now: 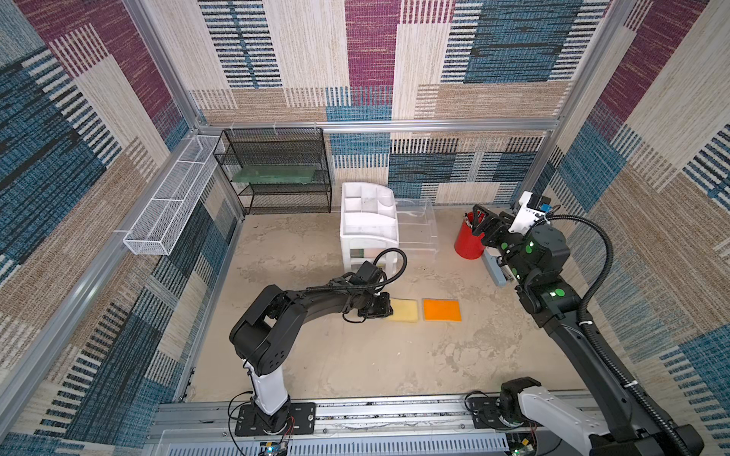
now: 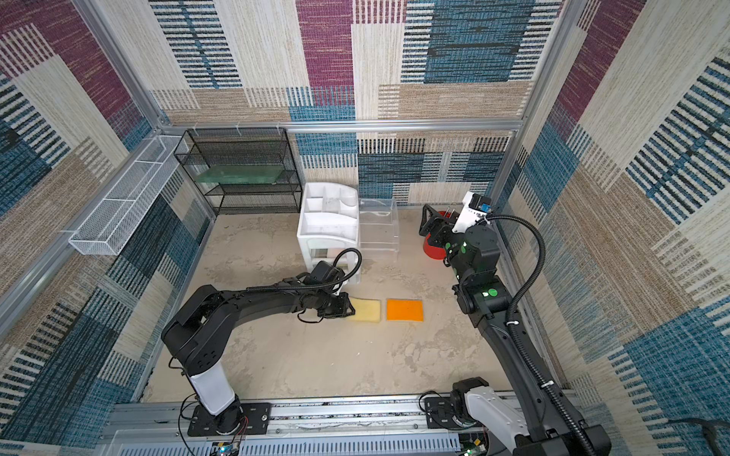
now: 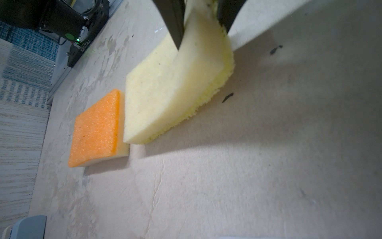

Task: Take the sponge out of the drawer
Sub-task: Place the sponge at the center of the board.

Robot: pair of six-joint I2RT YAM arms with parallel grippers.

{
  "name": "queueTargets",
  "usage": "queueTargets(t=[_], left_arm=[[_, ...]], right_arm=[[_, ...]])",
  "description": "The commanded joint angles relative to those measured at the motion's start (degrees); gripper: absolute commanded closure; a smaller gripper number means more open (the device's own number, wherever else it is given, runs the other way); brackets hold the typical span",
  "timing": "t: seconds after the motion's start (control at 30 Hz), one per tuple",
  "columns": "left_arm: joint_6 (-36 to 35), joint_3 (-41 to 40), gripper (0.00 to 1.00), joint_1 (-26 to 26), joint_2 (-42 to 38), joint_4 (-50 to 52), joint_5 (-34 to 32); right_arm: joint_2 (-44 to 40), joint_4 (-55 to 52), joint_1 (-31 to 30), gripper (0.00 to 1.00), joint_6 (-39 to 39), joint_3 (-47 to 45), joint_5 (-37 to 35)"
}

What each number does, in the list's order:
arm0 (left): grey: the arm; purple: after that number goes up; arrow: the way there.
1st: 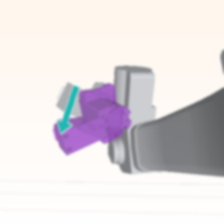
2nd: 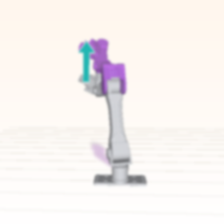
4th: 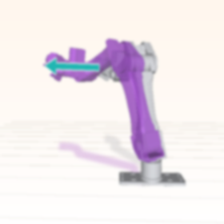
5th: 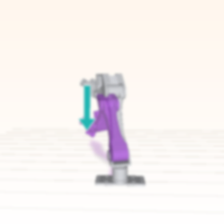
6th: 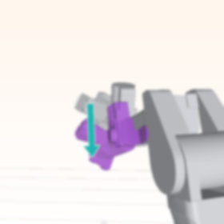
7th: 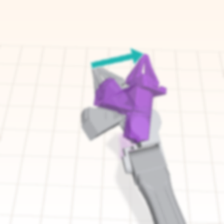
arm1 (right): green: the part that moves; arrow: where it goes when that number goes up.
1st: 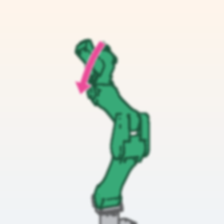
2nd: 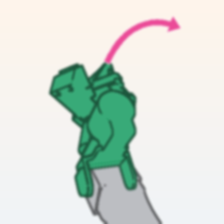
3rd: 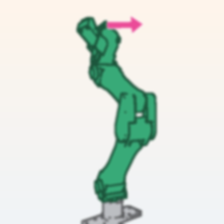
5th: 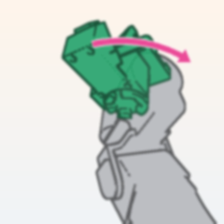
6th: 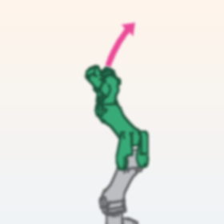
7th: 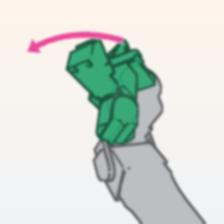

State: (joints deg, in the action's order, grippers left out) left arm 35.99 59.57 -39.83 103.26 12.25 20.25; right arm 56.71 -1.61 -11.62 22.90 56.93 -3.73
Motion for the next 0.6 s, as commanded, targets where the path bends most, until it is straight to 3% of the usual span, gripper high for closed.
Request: queueTargets(t=[0.0, 0.33, 0.57], left_arm=[[-1.70, 0.71, 0.73, -0.07, -0.55, 2.47, -2.22], [-1.71, 1.16, 0.60, -0.42, -0.45, 2.69, -2.53], [-1.80, 1.34, 0.56, -0.55, -1.32, 3.97, -4.45]], right_arm=[[-0.15, -0.55, 0.00, 0.11, 0.02, -0.15, -1.23], [-0.02, -0.59, 0.05, 0.11, -0.04, -0.15, -1.40], [-0.02, -0.60, 0.05, 0.11, -0.06, -0.28, -1.34]])
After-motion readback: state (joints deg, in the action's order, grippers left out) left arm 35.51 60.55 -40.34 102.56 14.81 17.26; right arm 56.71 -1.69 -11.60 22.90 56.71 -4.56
